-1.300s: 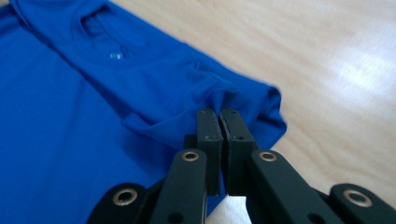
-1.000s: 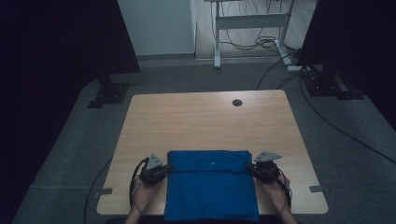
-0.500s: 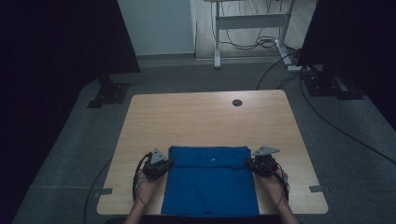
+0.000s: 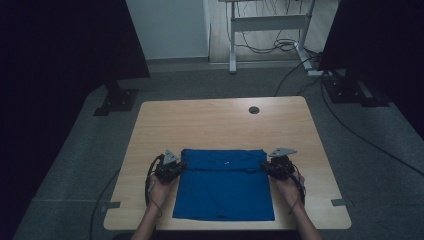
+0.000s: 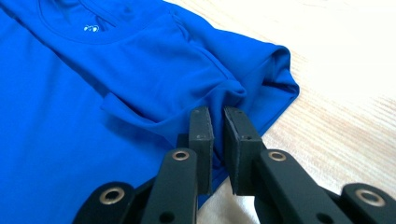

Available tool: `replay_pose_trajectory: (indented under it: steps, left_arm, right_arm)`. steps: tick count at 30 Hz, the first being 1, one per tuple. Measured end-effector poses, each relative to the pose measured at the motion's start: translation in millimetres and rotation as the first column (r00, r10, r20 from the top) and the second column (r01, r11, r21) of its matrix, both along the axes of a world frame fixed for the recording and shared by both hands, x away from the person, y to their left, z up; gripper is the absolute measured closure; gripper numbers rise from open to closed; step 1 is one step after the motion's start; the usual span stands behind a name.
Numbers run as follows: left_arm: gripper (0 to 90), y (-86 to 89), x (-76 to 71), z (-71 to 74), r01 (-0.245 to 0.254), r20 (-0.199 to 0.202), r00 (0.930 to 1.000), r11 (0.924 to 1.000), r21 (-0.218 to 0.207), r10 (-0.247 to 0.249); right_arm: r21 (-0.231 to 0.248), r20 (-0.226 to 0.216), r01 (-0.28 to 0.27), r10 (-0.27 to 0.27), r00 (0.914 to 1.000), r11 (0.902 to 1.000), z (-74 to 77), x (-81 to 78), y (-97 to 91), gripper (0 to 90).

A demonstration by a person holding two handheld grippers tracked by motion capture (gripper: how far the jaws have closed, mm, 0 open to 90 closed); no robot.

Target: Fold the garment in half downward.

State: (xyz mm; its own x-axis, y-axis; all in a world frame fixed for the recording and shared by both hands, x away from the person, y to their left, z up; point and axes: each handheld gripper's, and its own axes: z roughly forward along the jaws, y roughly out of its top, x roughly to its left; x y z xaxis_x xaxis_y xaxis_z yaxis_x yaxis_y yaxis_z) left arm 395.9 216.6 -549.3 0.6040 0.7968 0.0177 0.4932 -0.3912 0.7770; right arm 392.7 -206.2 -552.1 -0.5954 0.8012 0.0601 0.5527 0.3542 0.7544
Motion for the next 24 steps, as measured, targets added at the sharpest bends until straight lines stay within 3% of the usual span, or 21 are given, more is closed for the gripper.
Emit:
replay_pose_trajectory:
  steps: [8, 12, 24]
  left_arm:
    - [89.1, 2.9, -6.5, 5.1, -0.005, 0.014, 0.9999, 0.9989, -0.047, 0.006]
    - [89.1, 3.8, -12.6, 12.9, 0.005, 0.038, 0.9993, 0.9979, -0.064, -0.002]
    - [89.1, 6.5, -26.1, 28.9, 0.030, 0.087, 0.9960, 0.9972, -0.069, -0.024]
  right_arm:
    - [0.002, 0.043, -0.024, 0.024, 0.9988, 0.9997, 3.4, -4.8, 3.5, 84.9]
    - [-0.016, 0.083, -0.034, 0.036, 0.9959, 0.9993, 13.1, -13.9, 5.0, 86.9]
    - [-0.018, 0.120, -0.041, 0.043, 0.9918, 0.9990, 25.5, -24.9, 2.5, 88.1]
